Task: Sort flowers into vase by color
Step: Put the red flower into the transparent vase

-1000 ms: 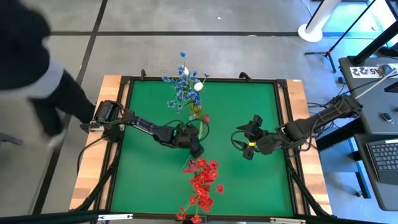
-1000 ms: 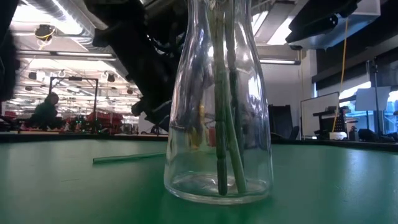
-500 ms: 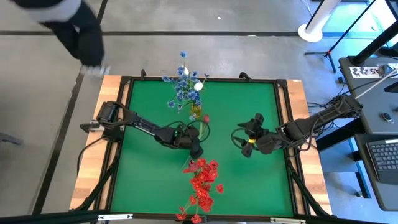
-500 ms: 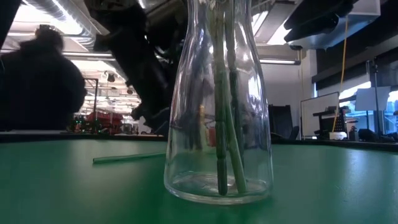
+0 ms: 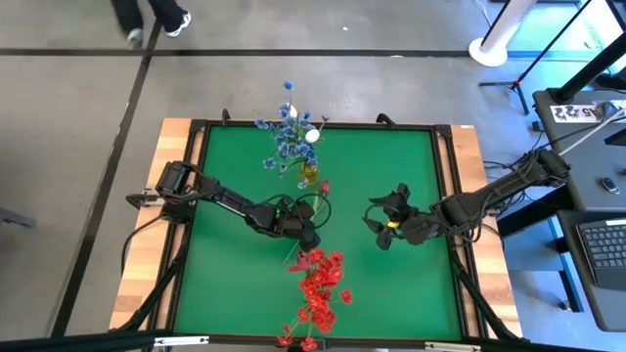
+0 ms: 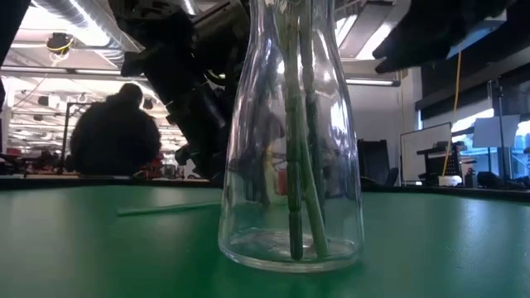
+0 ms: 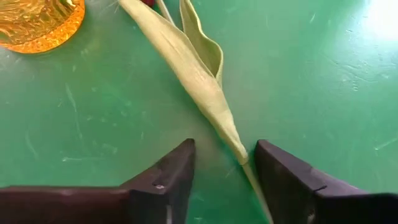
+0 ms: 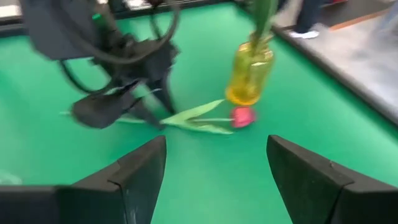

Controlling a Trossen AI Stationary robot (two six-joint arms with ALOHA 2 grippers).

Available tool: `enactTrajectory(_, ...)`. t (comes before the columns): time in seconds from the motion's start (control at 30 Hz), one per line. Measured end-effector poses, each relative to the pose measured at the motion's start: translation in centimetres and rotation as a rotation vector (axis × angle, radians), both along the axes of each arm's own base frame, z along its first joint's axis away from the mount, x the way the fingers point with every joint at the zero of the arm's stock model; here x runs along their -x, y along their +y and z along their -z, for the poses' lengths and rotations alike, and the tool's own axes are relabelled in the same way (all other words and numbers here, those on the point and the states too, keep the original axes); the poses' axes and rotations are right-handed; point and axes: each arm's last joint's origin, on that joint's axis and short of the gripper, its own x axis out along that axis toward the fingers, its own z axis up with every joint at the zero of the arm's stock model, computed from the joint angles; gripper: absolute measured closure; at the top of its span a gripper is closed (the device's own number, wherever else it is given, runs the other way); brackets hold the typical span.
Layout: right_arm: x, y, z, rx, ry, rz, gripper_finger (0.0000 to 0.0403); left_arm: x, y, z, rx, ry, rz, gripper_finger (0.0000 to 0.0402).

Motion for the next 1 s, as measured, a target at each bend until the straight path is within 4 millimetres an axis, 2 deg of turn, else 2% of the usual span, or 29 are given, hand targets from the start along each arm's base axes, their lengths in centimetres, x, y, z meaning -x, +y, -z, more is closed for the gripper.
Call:
enactTrajectory(0.13,0.1,0.1,2.2,-0.060,-0.031,-0.059,0.0126,0.1,-0.2,0.1,-0.009,0.007,0.002,0.0294)
enactTrajectory(0.33,0.2,0.5,4.0,-0.152,-0.128,-0.240,0.0126,0.2,-0.6,0.0,-0.015,0.014,0.030,0.0387)
enactTrajectory(0.57,0.7,0.5,5.0,-0.174,-0.299,-0.352,0.0126,1.1,-1.6,-1.9,0.015,0.022,0.085,0.0397)
enactTrajectory(0.8,1.7,0.3,5.3,-0.179,-0.498,-0.468,0.0126,3.9,-3.8,-6.7,-0.088,-0.006,0.106,0.0398)
enactTrajectory(1.0,2.6,-0.1,5.8,-0.141,-0.586,-0.482,0.0126,6.7,-5.8,-10.8,-0.155,-0.113,0.106,0.0399)
